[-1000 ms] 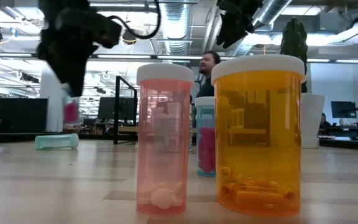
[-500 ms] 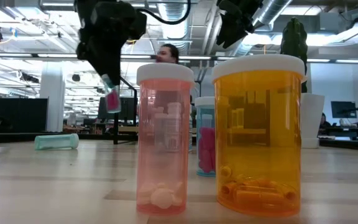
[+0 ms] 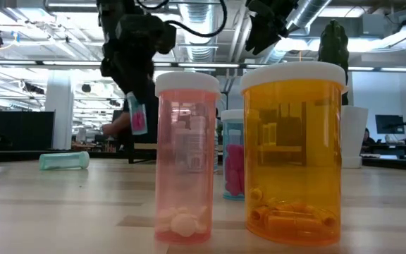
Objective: Pick and place medicine bottles onto shelf by color
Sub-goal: Put the blue pill bottle on the shelf
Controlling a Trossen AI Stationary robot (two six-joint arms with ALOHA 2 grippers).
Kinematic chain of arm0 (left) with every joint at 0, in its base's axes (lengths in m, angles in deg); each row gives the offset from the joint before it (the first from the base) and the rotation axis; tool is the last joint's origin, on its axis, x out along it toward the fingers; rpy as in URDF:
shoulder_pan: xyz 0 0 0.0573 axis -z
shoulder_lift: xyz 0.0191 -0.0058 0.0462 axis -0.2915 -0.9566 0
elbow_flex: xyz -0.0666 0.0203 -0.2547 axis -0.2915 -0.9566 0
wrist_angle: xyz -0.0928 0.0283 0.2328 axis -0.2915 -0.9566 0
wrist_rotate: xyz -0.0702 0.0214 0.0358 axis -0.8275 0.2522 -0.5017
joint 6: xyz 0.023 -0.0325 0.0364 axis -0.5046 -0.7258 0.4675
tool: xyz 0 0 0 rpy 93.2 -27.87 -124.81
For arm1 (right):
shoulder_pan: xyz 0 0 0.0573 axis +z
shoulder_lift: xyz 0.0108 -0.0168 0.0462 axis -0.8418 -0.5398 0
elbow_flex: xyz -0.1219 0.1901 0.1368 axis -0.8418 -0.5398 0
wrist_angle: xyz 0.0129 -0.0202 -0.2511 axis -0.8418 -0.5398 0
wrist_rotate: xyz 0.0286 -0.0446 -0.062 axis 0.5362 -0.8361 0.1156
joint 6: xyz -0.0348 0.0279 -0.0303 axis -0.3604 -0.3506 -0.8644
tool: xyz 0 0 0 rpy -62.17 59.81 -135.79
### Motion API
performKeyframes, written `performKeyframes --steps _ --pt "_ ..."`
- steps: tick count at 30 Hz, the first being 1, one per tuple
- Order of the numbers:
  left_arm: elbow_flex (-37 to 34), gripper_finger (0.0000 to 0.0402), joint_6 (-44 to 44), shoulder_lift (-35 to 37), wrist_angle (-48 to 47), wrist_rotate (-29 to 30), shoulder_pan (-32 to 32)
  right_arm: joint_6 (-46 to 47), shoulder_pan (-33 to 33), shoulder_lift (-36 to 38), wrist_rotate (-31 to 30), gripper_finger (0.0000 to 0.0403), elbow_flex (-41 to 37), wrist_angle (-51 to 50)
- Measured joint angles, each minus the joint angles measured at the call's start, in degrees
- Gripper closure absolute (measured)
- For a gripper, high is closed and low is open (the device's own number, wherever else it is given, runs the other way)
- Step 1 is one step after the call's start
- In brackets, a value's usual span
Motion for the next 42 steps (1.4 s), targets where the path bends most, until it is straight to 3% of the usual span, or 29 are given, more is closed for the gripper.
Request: performKeyframes --steps 6,10,17,24,42 --pt "3.0 0.029 5.7 -2.0 -1.0 1.1 -1.7 0.0 0.0 0.0 0.0 0.0133 0.0 0.0" --pt "5.5 0.029 14.3 -2.4 -2.4 3.2 -4.3 0.0 0.0 0.0 0.0 0.0133 0.0 0.0" --pt "7.8 0.029 32.7 -4.9 -3.2 0.8 -12.5 0.0 0.0 0.0 0.0 0.0133 0.0 0.0" --pt "12.4 0.029 43.3 -8.9 -4.4 -0.6 -20.6 0.0 0.0 0.0 0.0 0.0133 0.0 0.0" --pt "12.9 0.029 51.4 -9.0 -3.5 -3.7 -31.4 0.0 0.0 0.0 0.0 0.0133 0.0 0.0"
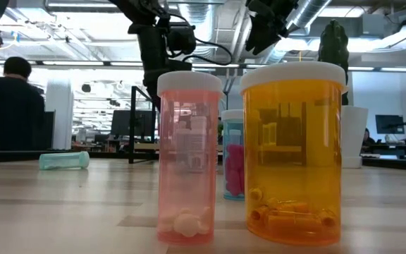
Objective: Pick and place medicine bottles onto shelf by color
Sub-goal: Put the blue pill bottle on the shelf
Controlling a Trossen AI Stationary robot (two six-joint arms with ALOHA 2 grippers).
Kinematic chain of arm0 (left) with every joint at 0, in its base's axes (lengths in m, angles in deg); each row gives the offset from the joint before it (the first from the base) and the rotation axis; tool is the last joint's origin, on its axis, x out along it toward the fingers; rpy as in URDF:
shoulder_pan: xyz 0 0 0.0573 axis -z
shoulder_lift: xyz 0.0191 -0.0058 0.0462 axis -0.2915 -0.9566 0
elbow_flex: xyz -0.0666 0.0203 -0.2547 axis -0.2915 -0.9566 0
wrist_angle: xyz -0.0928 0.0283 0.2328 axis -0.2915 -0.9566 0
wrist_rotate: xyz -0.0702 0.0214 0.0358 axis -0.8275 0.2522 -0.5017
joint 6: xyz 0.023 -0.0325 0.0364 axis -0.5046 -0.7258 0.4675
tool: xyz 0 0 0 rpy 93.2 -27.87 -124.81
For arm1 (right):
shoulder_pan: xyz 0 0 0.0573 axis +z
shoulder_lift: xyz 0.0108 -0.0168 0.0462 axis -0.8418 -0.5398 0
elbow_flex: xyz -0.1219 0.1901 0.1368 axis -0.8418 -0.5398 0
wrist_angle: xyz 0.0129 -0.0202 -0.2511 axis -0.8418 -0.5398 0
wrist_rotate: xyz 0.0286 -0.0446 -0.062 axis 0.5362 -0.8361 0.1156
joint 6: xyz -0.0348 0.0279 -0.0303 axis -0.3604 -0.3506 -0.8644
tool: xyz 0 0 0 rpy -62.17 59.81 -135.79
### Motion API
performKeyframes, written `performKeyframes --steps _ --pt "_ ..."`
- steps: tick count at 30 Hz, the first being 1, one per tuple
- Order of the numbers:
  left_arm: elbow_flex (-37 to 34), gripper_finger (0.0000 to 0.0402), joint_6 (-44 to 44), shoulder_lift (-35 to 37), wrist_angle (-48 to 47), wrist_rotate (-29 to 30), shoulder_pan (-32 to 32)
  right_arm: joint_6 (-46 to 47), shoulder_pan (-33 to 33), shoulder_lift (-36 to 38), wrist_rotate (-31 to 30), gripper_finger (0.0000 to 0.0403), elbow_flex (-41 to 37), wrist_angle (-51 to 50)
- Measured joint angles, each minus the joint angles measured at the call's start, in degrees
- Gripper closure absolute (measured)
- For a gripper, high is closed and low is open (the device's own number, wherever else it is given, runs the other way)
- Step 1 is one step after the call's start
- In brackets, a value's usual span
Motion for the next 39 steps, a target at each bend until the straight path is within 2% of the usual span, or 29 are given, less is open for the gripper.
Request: performKeyframes --steps 9,23,39 --pt "0.0 0.029 3.2 0.0 1.9 0.0 -1.4 0.0 0.0 0.0 0.0 0.0133 0.0 0.0" --pt "0.0 0.029 3.3 0.0 2.6 -1.1 -1.0 0.0 0.0 0.0 0.0 0.0133 0.0 0.0" --pt "0.0 0.029 13.2 0.0 2.5 -2.4 -4.5 0.0 0.0 0.0 0.0 0.0133 0.0 0.0"
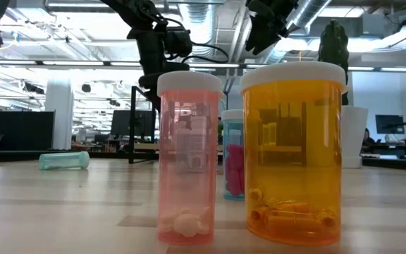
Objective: Pick and place medicine bottles onto shelf by color
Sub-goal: Put the blue pill bottle on the shelf
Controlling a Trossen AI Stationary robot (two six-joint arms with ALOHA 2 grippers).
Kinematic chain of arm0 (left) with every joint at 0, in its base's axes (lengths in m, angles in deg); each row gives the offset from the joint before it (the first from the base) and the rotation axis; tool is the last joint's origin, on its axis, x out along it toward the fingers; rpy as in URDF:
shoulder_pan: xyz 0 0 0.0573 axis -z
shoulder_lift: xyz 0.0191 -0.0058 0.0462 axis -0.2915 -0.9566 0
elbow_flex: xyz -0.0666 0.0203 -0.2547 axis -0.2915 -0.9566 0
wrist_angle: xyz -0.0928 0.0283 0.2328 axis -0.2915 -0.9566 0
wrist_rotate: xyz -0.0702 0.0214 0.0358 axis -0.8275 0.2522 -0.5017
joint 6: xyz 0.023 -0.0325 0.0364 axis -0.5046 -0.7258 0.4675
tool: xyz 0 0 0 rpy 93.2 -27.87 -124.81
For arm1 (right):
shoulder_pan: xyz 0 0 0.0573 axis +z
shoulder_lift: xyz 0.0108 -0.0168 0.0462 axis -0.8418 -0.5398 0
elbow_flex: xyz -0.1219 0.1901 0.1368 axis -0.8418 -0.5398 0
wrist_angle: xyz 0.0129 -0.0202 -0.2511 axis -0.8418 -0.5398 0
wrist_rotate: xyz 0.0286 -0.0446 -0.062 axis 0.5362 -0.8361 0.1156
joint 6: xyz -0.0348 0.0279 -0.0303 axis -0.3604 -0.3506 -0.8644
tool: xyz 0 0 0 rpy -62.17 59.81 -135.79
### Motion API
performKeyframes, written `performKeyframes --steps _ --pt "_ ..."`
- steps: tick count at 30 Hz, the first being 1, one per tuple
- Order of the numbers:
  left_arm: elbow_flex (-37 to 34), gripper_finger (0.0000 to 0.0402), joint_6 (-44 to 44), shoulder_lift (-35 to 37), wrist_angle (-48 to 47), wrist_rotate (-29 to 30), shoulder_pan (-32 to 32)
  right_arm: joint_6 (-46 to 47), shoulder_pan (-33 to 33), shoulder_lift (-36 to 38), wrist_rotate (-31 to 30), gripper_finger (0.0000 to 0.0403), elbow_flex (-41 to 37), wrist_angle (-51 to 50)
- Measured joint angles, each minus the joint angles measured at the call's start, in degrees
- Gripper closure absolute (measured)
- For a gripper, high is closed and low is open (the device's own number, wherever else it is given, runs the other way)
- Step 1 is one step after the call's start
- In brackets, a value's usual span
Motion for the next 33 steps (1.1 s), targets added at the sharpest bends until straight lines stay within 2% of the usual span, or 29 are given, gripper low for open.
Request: performKeyframes --steps 7,14,33 --pt "-0.1 0.029 3.3 -1.3 -0.8 -1.2 -1.0 0.0 0.0 0.0 0.0 0.0133 0.0 0.0" --pt "1.6 0.029 5.0 -3.6 -0.1 0.6 -1.4 0.0 0.0 0.0 0.0 0.0133 0.0 0.0" --pt "1.9 0.029 7.6 -3.7 -0.7 -0.8 -4.9 0.0 0.0 0.0 0.0 0.0133 0.0 0.0"
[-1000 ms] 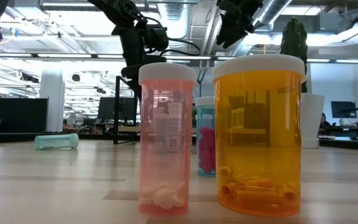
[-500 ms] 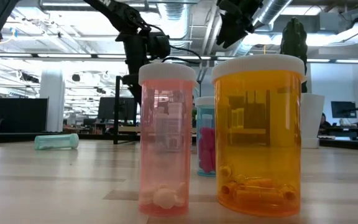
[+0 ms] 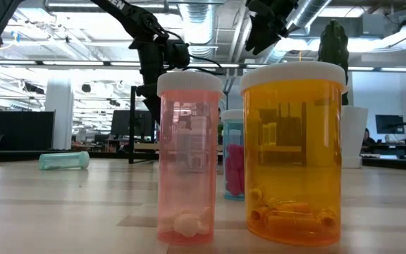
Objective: Pick and place medicine bottles onto shelf by color
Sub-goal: Put the blue pill bottle on the shelf
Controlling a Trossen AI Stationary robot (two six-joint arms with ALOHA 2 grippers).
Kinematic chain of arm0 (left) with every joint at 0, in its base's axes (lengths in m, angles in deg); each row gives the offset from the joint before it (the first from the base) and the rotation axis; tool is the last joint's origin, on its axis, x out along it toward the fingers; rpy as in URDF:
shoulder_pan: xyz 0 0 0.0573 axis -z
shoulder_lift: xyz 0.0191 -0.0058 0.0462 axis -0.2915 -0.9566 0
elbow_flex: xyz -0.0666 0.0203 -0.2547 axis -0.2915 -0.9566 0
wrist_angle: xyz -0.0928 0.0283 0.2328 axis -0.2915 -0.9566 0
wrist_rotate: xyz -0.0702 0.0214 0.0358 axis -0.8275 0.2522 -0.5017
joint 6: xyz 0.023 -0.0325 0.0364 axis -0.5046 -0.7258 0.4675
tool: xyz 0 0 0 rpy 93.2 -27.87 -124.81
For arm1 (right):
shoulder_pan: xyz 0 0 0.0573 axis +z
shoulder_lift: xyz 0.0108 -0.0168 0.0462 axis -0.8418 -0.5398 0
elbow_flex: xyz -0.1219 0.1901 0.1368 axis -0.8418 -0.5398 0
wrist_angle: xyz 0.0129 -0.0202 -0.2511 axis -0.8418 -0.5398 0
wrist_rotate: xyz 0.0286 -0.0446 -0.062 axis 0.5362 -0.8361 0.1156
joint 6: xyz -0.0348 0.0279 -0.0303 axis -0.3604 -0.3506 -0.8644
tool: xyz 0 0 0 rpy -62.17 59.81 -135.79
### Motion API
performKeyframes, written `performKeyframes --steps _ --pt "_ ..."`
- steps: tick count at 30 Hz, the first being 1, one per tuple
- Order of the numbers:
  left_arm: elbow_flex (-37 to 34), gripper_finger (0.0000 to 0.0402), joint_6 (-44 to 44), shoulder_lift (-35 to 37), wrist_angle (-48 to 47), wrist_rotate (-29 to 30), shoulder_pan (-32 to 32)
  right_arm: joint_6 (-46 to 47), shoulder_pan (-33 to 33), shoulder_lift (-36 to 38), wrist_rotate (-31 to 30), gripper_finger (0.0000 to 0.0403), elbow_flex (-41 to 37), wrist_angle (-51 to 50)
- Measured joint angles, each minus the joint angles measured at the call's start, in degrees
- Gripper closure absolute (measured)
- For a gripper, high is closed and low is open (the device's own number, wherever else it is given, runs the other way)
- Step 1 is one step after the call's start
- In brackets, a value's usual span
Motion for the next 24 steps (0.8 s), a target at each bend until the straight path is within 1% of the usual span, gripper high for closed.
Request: performKeyframes --steps 24 --pt "0.0 0.029 0.2 0.0 -0.3 0.5 0.0 0.0 0.0 0.0 0.0 0.0133 0.0 0.0"
